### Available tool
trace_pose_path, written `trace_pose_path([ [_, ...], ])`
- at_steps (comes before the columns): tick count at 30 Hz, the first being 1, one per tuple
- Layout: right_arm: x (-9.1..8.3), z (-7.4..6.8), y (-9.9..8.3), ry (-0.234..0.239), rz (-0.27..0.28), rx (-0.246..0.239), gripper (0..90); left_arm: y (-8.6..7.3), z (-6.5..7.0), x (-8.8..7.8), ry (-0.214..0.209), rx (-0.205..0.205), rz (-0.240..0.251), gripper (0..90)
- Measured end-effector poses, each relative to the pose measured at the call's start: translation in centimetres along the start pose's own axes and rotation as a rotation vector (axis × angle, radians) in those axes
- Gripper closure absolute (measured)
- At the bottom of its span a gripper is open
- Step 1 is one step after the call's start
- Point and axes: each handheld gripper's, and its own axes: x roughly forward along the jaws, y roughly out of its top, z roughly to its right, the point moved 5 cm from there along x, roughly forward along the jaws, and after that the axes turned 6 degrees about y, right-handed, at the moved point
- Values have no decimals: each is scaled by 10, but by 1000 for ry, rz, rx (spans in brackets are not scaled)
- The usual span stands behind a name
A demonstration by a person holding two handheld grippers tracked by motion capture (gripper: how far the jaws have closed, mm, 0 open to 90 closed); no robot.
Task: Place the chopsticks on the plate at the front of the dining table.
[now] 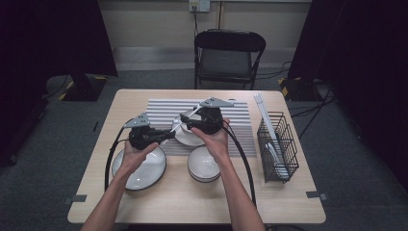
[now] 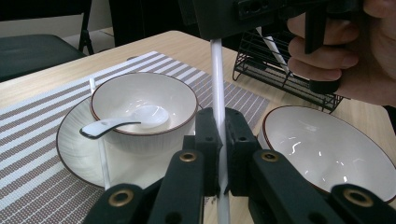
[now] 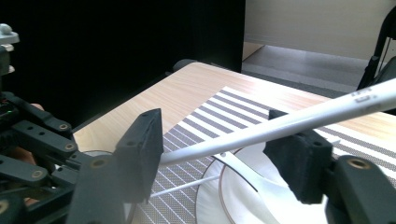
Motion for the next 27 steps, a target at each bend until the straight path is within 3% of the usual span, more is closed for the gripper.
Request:
trace_pose_path([
  [15,-3,2,-2,2,0,12,303,2,-1,-1,7,1,10,861],
  [27,-11,8,-4,-14,-8,6,290,3,-8,-8,28,-25,33,861],
])
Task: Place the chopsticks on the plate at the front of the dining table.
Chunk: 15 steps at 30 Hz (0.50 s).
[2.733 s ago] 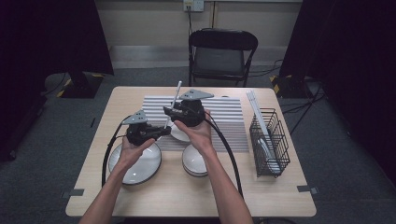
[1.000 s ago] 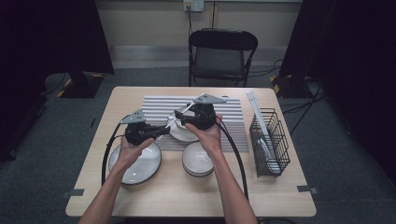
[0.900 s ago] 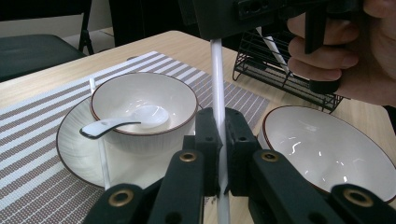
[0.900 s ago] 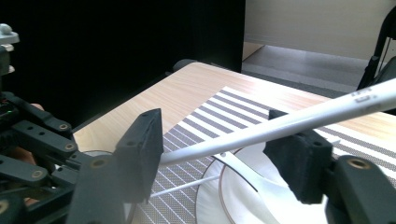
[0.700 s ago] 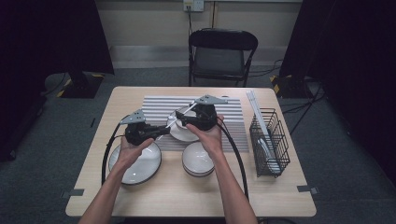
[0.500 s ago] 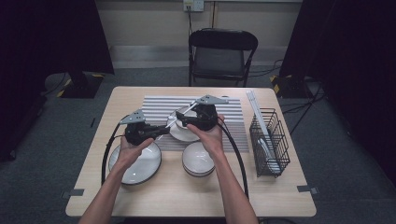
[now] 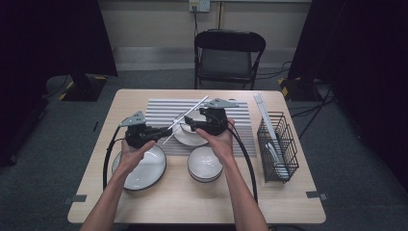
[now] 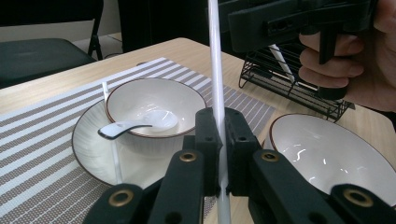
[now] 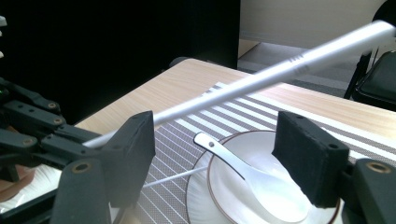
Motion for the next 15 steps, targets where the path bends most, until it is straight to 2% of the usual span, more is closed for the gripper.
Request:
trace_pose_path([
  [5,-5,6,-4,-23,-13,-8,293,-1,-3,-1,10,1,-4,861],
  [10,-11,11,-8,-40,-20,-12,293,-1,-5,-2,17,-15,7,861],
  [15,-16,18,-16,-61,-43,-13,292,-2,-10,-4,29,-9,-6,861],
])
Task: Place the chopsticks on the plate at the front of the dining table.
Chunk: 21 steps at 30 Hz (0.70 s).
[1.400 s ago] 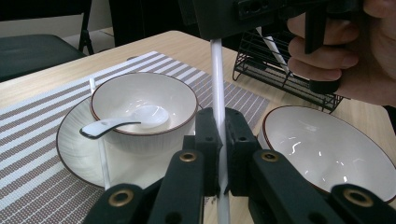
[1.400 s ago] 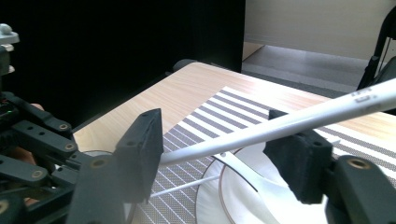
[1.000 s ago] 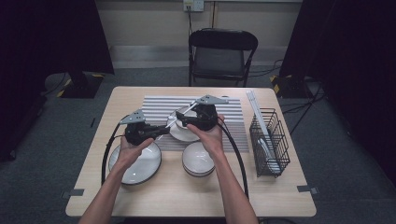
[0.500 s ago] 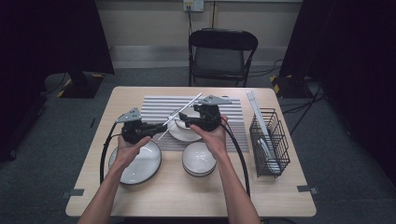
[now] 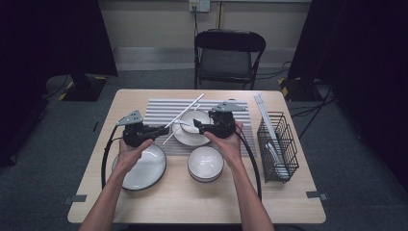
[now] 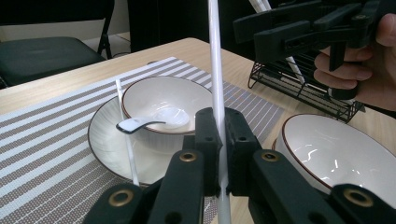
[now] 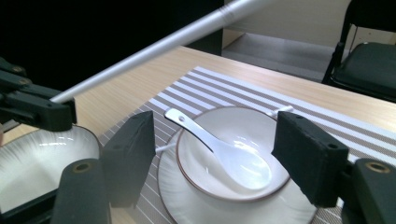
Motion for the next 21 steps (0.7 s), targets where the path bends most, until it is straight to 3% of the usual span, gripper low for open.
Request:
trace_pose_path([
  [6,-6,10,-10,-33,-28,9,293,-1,-3,-1,5,-4,-1,861],
  [13,-12,14,-18,-30,-50,22,302,-1,-6,-4,9,-31,9,861],
  [15,-13,17,-22,-41,-53,22,296,-1,-7,-5,30,-16,2,861],
  [18,-16,21,-28,-42,-63,35,287,-3,-10,-5,38,-32,-4,861],
  [21,-17,22,-33,-53,-70,25,286,-3,-11,-6,27,-32,-1,861],
])
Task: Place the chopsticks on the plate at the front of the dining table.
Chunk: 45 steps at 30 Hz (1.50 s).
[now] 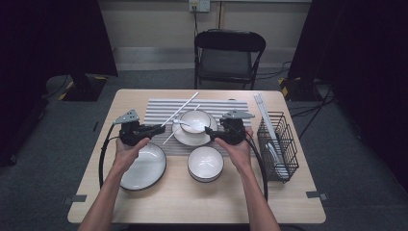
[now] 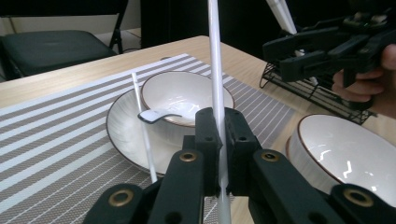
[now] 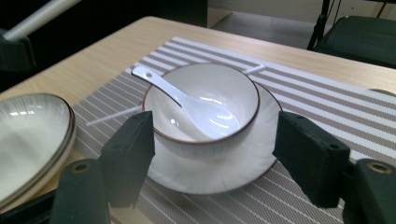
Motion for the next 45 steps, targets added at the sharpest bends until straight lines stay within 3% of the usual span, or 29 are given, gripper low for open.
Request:
trace_pose_path([
  [10,-4,15,-23,-43,-35,32,289,-4,-8,2,36,-8,-16,861],
  [26,-2,41,-67,-121,-100,76,269,-8,-19,8,53,-33,-31,860],
  [32,3,43,-82,-169,-163,32,266,-9,-22,12,60,-48,-32,861],
  [35,6,45,-87,-175,-192,36,262,-9,-23,16,64,-44,-39,861],
  [38,8,46,-90,-178,-211,31,257,-10,-25,16,39,-73,-32,861],
  [40,9,46,-92,-187,-222,26,256,-11,-26,18,67,-56,-48,861],
  [45,14,46,-99,-185,-240,37,244,-13,-29,20,67,-64,-52,860],
])
